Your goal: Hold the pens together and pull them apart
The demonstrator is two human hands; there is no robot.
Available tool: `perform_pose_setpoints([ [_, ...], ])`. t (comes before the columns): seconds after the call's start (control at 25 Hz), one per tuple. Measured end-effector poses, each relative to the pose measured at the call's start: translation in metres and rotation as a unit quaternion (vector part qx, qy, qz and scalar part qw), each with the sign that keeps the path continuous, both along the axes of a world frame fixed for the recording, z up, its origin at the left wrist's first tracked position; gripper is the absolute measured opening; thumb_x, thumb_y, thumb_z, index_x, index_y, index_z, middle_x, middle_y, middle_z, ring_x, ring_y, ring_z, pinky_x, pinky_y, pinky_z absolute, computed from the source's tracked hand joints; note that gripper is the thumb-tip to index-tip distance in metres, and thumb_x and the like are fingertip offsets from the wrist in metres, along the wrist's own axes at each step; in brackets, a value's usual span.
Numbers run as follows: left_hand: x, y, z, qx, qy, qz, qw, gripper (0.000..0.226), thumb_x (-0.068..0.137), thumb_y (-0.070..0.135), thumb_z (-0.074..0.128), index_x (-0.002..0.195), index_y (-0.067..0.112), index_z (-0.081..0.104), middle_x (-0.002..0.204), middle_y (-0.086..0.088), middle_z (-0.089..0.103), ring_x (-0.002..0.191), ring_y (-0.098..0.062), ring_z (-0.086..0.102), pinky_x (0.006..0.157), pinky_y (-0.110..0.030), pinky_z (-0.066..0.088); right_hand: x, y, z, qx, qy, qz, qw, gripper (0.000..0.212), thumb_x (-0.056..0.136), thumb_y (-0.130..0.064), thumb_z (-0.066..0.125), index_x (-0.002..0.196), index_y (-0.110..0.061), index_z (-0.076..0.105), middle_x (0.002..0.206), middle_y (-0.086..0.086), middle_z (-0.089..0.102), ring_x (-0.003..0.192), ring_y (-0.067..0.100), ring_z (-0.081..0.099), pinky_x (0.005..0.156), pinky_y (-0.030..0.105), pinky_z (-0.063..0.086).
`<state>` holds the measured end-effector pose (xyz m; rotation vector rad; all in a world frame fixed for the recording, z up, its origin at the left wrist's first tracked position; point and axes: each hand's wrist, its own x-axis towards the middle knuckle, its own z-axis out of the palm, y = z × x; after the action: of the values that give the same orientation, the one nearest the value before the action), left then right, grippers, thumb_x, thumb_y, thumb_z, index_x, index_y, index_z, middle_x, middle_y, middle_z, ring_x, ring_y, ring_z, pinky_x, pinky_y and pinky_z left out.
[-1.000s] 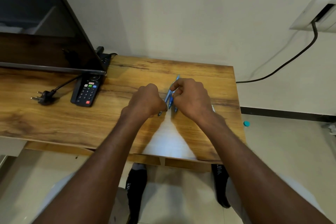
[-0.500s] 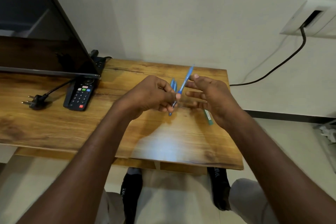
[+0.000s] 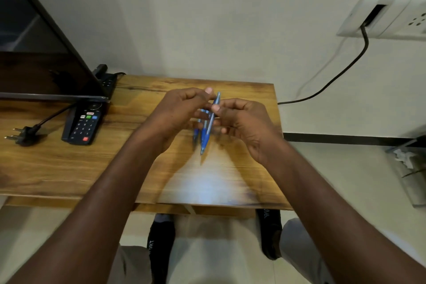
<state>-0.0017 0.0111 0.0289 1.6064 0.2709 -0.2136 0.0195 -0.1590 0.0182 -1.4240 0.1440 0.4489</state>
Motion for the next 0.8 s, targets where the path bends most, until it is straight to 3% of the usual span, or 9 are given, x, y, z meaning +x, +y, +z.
perform_pose_setpoints([
  [0.08, -0.003, 0.000, 0.001, -0.021, 0.044, -0.048, 0.998, 0.040, 0.100, 0.043, 0.066, 0.120, 0.010, 0.074, 0.108, -0.016, 0.080, 0.097, -0.033, 0.078, 0.087, -0.046, 0.062, -0.001, 0.002, 0.001, 0.033, -0.005, -0.028, 0.999, 0.027, 0.090, -0.001, 0.079, 0.116, -0.006, 0.073, 0.080, 0.011, 0.079, 0.068, 0.023, 0.070, 0.064, 0.034, 0.057],
  [0.2, -0.006, 0.002, -0.001, 0.040, 0.046, -0.105, 0.993, 0.025, 0.099, 0.025, 0.071, 0.117, 0.007, 0.072, 0.092, -0.013, 0.079, 0.071, -0.021, 0.073, 0.069, -0.034, 0.060, -0.001, -0.001, 0.003, 0.026, -0.022, -0.047, 0.998, 0.028, 0.093, -0.009, 0.078, 0.120, -0.013, 0.074, 0.076, 0.008, 0.075, 0.073, 0.028, 0.069, 0.067, 0.034, 0.058],
  [0.28, -0.006, 0.005, -0.002, 0.060, 0.034, -0.109, 0.992, 0.017, 0.102, 0.013, 0.066, 0.117, 0.007, 0.070, 0.082, -0.014, 0.074, 0.061, -0.016, 0.067, 0.060, -0.028, 0.055, 0.001, -0.001, 0.002, 0.012, -0.010, -0.058, 0.998, 0.023, 0.098, -0.017, 0.074, 0.119, -0.011, 0.076, 0.082, 0.006, 0.078, 0.076, 0.022, 0.075, 0.062, 0.028, 0.054],
  [0.44, -0.006, 0.001, -0.003, 0.068, -0.010, -0.073, 0.995, 0.019, 0.100, 0.009, 0.069, 0.118, 0.006, 0.071, 0.084, -0.016, 0.073, 0.064, -0.018, 0.065, 0.056, -0.030, 0.053, 0.006, -0.005, 0.002, -0.003, 0.010, -0.066, 0.998, 0.024, 0.096, -0.015, 0.075, 0.117, -0.003, 0.076, 0.101, 0.010, 0.082, 0.085, 0.019, 0.079, 0.061, 0.025, 0.053],
  [0.6, -0.003, -0.006, -0.007, 0.086, -0.051, -0.038, 0.994, 0.014, 0.098, 0.009, 0.072, 0.111, 0.010, 0.077, 0.074, -0.009, 0.072, 0.054, -0.010, 0.057, 0.050, -0.021, 0.047, 0.006, -0.005, 0.003, -0.008, 0.000, -0.064, 0.998, 0.018, 0.098, -0.012, 0.073, 0.114, -0.003, 0.077, 0.099, 0.008, 0.082, 0.091, 0.017, 0.080, 0.064, 0.025, 0.053],
  [0.8, -0.004, -0.006, -0.007, 0.084, -0.052, -0.050, 0.994, 0.029, 0.099, 0.006, 0.069, 0.120, 0.024, 0.075, 0.073, -0.006, 0.071, 0.055, -0.009, 0.057, 0.052, -0.020, 0.048, 0.011, -0.011, 0.004, 0.009, 0.006, -0.075, 0.997, 0.012, 0.101, -0.012, 0.068, 0.107, -0.008, 0.078, 0.094, 0.005, 0.080, 0.093, 0.018, 0.079, 0.067, 0.025, 0.059],
])
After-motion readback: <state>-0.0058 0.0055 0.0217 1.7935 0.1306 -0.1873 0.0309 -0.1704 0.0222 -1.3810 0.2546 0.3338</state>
